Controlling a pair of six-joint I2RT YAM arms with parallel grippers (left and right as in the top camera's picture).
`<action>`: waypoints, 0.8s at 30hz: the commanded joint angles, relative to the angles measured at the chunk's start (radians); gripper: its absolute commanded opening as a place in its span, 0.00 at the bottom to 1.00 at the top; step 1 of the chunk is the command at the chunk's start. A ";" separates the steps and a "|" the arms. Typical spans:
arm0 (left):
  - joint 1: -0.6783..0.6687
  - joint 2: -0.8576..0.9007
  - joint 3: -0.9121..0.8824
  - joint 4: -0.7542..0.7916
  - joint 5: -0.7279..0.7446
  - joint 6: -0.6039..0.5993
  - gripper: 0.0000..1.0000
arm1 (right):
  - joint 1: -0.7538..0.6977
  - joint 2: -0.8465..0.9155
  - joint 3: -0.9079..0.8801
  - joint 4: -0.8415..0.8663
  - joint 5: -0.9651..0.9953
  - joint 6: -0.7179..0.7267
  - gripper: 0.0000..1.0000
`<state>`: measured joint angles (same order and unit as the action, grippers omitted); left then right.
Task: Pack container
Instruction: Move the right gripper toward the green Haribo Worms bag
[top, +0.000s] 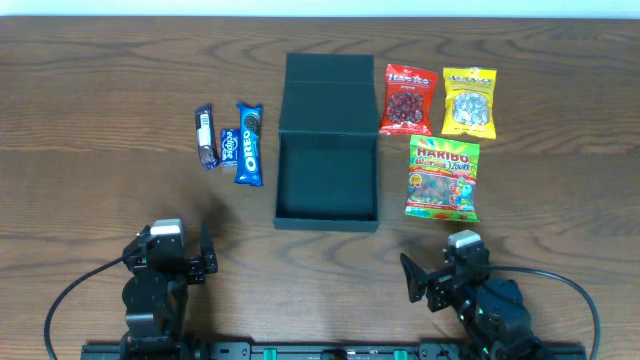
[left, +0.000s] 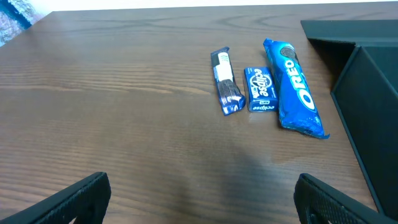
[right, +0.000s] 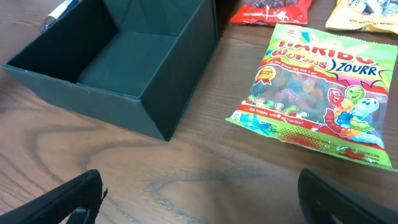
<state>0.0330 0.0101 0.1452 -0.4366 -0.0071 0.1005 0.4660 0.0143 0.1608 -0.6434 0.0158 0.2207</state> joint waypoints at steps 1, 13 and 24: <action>0.006 -0.006 -0.019 0.000 -0.002 -0.015 0.95 | -0.003 -0.009 -0.006 -0.001 -0.002 0.011 0.99; 0.006 -0.006 -0.019 0.000 -0.002 -0.015 0.95 | -0.003 -0.009 -0.004 -0.004 -0.171 0.667 0.99; 0.006 -0.006 -0.019 0.000 -0.002 -0.015 0.95 | -0.003 -0.006 0.006 0.242 -0.229 0.504 0.99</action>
<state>0.0330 0.0101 0.1452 -0.4362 -0.0071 0.1005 0.4660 0.0143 0.1566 -0.4389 -0.1875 0.7856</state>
